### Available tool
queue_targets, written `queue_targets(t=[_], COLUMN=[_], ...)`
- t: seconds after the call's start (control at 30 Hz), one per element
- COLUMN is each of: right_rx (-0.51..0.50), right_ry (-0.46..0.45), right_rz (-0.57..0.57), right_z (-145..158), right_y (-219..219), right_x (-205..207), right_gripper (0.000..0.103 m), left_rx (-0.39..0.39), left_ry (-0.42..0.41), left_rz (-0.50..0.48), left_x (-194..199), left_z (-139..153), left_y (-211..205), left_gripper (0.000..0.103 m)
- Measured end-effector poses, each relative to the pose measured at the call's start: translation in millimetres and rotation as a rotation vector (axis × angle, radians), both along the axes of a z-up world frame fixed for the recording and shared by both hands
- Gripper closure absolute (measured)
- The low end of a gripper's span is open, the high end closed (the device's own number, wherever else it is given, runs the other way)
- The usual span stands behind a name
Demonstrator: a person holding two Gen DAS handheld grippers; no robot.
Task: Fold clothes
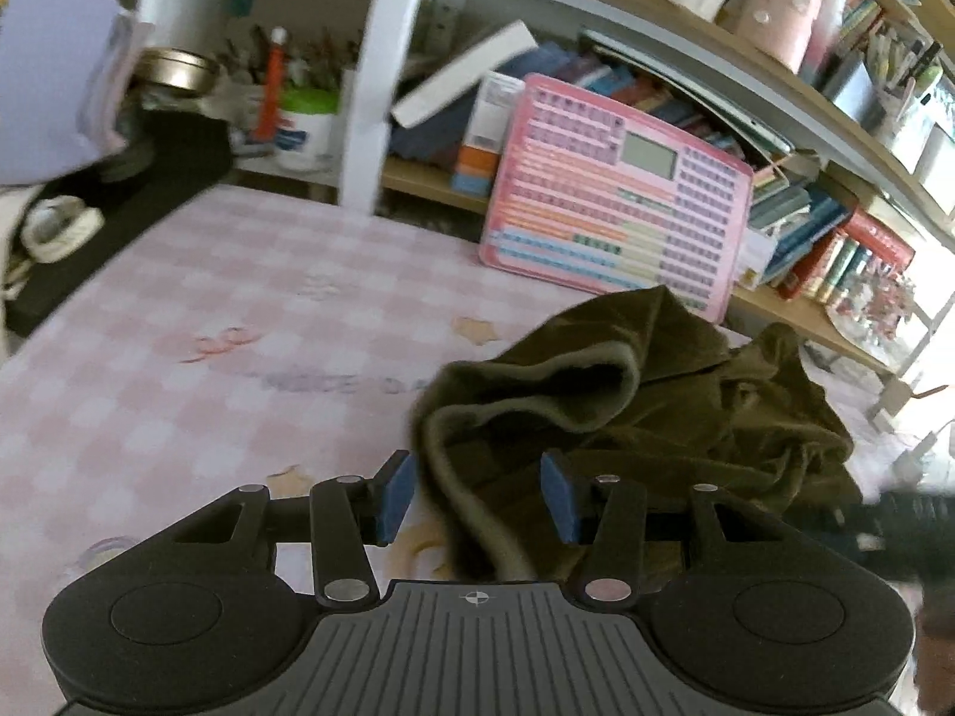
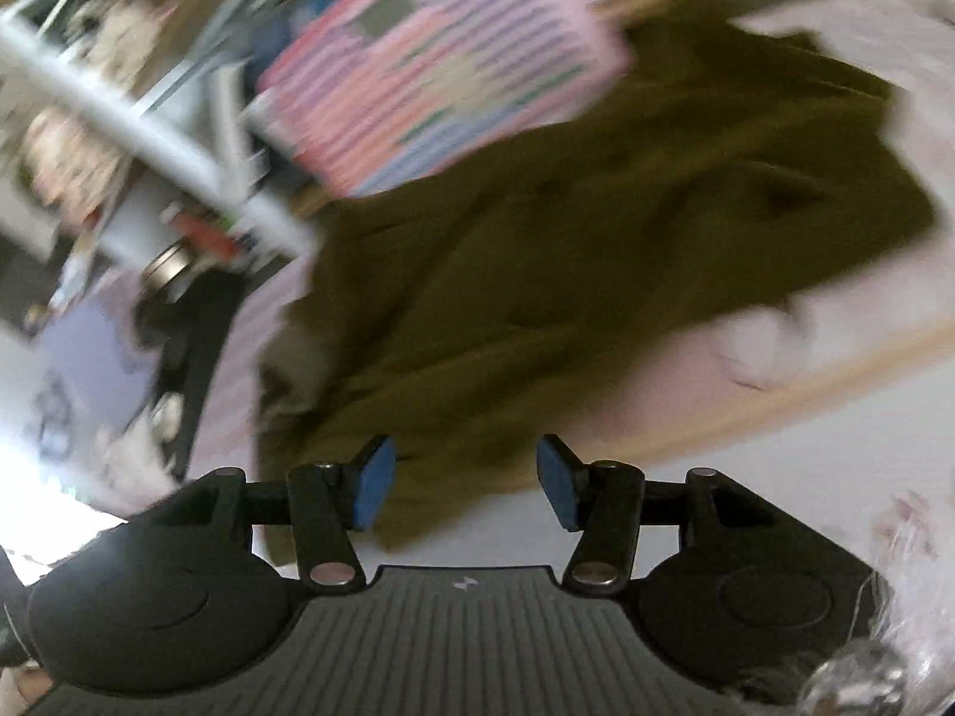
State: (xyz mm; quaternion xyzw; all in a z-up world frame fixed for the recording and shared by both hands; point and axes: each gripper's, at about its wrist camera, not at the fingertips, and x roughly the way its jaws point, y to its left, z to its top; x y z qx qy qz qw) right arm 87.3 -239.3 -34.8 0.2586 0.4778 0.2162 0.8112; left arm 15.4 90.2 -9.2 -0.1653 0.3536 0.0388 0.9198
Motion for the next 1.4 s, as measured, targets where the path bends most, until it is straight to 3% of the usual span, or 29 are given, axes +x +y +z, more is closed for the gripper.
queue_targets(t=[0.1,0.2,0.3,0.4,0.47,0.63,0.67,0.77,0.93,1.0,1.07,1.17,1.37,1.4], right_rx=[-0.014,-0.023,-0.028,-0.034,-0.03,-0.023,-0.022,-0.02,-0.017,-0.016,-0.015,-0.015,-0.018,-0.021], right_ry=[0.021,0.036,0.046,0.048,0.051,0.067,0.069,0.077,0.089,0.094,0.099,0.101,0.101,0.102], right_rz=[-0.067,-0.105,-0.126,-0.123,-0.124,-0.14,-0.143,-0.152,-0.167,-0.173,-0.179,-0.176,-0.175,-0.18], right_z=[-7,-10,-11,-10,-10,-13,-13,-14,-17,-18,-19,-19,-18,-18], right_y=[-24,-38,-45,-44,-46,-47,-47,-46,-46,-46,-46,-43,-42,-42], right_x=[-10,-16,-18,-19,-20,-20,-19,-19,-17,-17,-16,-16,-16,-17], right_gripper=[0.052,0.052,0.052,0.052,0.052,0.052,0.052,0.052,0.052,0.052,0.052,0.052,0.052,0.052], left_rx=[0.016,0.151,0.358,0.571,0.655,0.771,0.773,0.759,0.708,0.712,0.7,0.702,0.724,0.718], left_ry=[0.022,0.007,0.009,0.023,0.0,-0.012,-0.007,0.002,-0.071,-0.084,-0.101,-0.107,-0.061,-0.049], left_rz=[-0.016,-0.091,-0.185,-0.274,-0.341,-0.45,-0.442,-0.43,-0.472,-0.468,-0.485,-0.524,-0.501,-0.484], left_x=[17,32,51,66,69,73,76,81,63,57,50,48,67,71], left_z=[-4,-3,-4,-6,-7,-19,-21,-24,-8,-4,-1,-4,-22,-24], left_y=[-9,-25,-46,-69,-83,-104,-103,-97,-93,-94,-97,-105,-109,-104], left_gripper=[0.056,0.056,0.046,0.043,0.037,0.037,0.037,0.073,0.069,0.053,0.049,0.049,0.049,0.055])
